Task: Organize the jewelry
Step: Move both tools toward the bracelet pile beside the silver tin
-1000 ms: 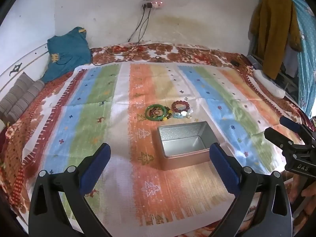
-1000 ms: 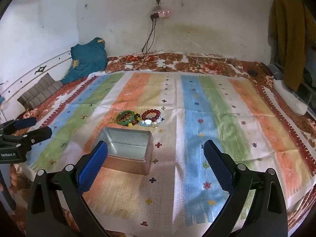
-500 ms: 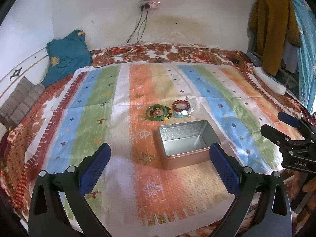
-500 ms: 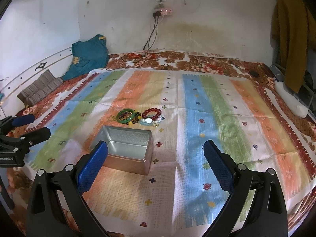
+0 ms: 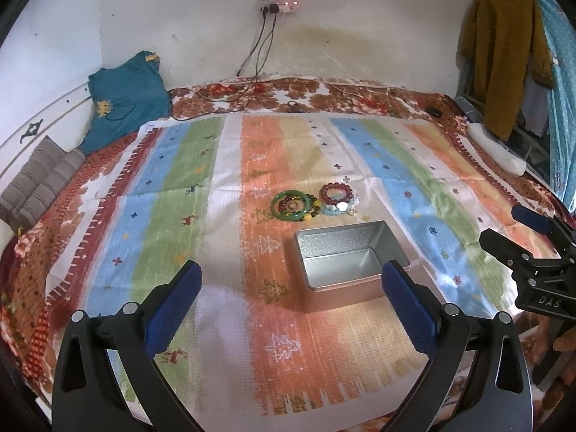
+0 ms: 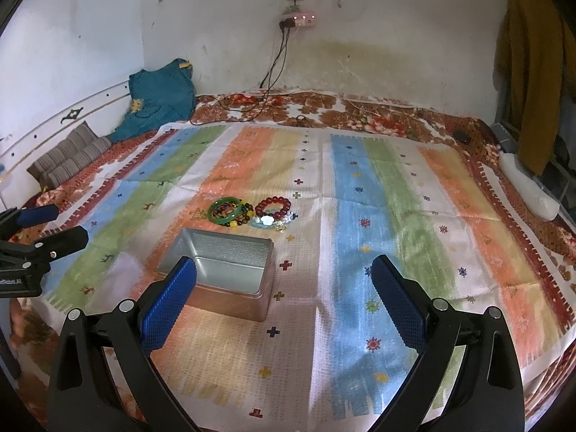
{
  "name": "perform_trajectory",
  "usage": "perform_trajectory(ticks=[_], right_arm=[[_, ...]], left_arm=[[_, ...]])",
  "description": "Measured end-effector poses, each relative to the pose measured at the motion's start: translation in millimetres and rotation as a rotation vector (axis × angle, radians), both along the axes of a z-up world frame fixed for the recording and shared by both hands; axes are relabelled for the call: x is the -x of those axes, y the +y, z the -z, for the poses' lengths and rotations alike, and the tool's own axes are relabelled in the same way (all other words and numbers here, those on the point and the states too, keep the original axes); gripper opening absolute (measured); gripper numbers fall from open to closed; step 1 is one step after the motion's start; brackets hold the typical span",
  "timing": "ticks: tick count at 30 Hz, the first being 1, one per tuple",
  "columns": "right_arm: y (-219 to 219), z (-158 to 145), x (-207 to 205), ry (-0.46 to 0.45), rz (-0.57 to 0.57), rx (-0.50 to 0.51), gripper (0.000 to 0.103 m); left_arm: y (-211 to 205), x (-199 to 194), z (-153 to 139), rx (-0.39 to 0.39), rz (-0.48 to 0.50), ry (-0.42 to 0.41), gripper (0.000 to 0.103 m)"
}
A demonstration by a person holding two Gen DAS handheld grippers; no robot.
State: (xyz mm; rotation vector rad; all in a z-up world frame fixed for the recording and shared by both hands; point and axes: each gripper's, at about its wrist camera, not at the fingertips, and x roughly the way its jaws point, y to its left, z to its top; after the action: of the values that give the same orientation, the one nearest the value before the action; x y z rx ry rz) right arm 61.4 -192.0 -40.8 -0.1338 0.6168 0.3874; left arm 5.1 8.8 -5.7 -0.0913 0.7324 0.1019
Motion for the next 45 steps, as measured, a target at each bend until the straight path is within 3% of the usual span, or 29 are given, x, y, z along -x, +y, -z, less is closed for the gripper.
perform_trajectory(ticks=[25,45], right_arm=[[17,-1,-52,0.052,0.012,0.024,0.099],[33,1,-93,0.073,0.031,0.030,0.099]], left_arm=[[15,-53,14,-0.066,-0.030,0.084,0.097],[30,-84,29,-0.038,-0.060,0.148,0.097]])
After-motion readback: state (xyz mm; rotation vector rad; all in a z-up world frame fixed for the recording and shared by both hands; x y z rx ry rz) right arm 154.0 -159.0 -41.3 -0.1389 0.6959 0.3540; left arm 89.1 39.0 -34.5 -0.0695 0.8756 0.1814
